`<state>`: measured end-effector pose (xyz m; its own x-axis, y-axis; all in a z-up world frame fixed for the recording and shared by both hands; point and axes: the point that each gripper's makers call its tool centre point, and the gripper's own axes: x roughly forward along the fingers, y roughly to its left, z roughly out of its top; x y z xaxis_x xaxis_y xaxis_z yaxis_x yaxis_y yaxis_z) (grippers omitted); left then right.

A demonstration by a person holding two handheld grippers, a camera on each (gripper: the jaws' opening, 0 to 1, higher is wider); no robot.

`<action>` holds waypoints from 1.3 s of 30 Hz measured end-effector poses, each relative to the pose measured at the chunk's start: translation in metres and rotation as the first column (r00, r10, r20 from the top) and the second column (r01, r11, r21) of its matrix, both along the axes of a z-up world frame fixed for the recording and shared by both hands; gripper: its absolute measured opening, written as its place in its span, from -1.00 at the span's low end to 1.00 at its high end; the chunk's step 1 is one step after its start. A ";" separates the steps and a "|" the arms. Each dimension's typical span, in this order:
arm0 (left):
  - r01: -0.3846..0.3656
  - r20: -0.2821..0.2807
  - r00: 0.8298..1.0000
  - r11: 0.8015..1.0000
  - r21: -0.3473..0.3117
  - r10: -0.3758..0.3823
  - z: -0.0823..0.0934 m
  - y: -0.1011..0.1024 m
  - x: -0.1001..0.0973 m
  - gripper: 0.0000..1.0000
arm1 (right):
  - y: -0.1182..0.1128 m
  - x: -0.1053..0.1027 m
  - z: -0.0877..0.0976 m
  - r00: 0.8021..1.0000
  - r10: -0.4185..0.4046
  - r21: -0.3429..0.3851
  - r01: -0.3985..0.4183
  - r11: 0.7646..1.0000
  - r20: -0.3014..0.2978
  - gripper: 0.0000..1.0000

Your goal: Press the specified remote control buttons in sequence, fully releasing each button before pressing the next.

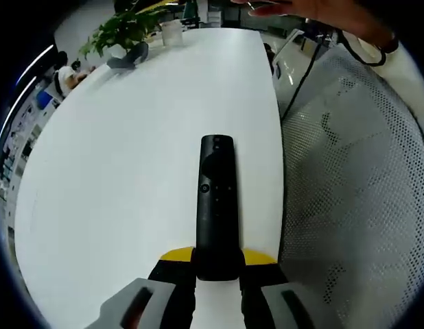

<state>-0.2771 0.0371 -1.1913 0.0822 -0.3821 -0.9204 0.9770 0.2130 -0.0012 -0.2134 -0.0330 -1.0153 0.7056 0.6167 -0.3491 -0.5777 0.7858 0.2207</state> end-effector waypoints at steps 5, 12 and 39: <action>0.007 0.011 1.000 1.000 0.004 -0.007 0.003 0.001 0.011 -0.58 | -0.009 0.003 0.011 0.997 -0.035 0.000 0.035 0.999 0.068 0.35; 0.016 0.030 0.999 1.000 0.024 -0.017 0.005 0.006 0.031 -0.58 | -0.029 0.008 0.015 0.989 -0.108 0.007 0.108 0.994 0.105 0.66; 0.017 0.059 0.998 0.997 0.078 -0.022 0.003 0.019 0.118 -0.57 | -0.064 0.003 0.010 0.971 -0.220 0.013 0.220 0.975 0.091 0.71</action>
